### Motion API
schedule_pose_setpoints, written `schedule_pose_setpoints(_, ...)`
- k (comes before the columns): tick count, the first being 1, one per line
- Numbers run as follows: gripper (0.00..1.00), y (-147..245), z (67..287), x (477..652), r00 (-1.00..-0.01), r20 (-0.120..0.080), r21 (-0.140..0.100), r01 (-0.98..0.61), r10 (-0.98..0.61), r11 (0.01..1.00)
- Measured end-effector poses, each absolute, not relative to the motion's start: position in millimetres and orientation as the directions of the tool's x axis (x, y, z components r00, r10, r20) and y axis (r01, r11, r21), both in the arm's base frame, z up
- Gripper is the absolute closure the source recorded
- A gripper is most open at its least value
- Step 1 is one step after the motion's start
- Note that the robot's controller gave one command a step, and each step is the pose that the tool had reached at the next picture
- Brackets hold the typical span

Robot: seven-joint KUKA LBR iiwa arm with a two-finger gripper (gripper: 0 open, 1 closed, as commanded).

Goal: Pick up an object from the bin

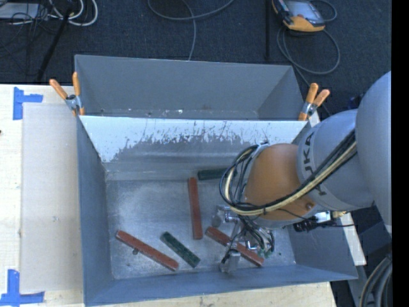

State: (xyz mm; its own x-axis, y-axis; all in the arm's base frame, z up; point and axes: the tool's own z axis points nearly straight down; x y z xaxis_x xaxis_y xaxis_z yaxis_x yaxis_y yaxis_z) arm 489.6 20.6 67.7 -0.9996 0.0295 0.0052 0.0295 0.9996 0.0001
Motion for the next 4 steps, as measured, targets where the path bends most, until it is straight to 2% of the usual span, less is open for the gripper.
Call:
schedule_pose_setpoints(1,1.0,17,69,490.4,-0.999,0.003,0.0,0.032,0.032,0.999)
schedule_pose_setpoints(2,0.0,17,69,490.4,-1.0,0.003,0.0,0.031,0.031,1.0)
schedule_pose_setpoints(3,0.0,-14,70,520.6,-0.996,-0.002,-0.001,-0.09,-0.09,0.996)
schedule_pose_setpoints(4,1.0,-14,69,520.1,-0.996,0.0,0.0,-0.093,-0.093,0.996)
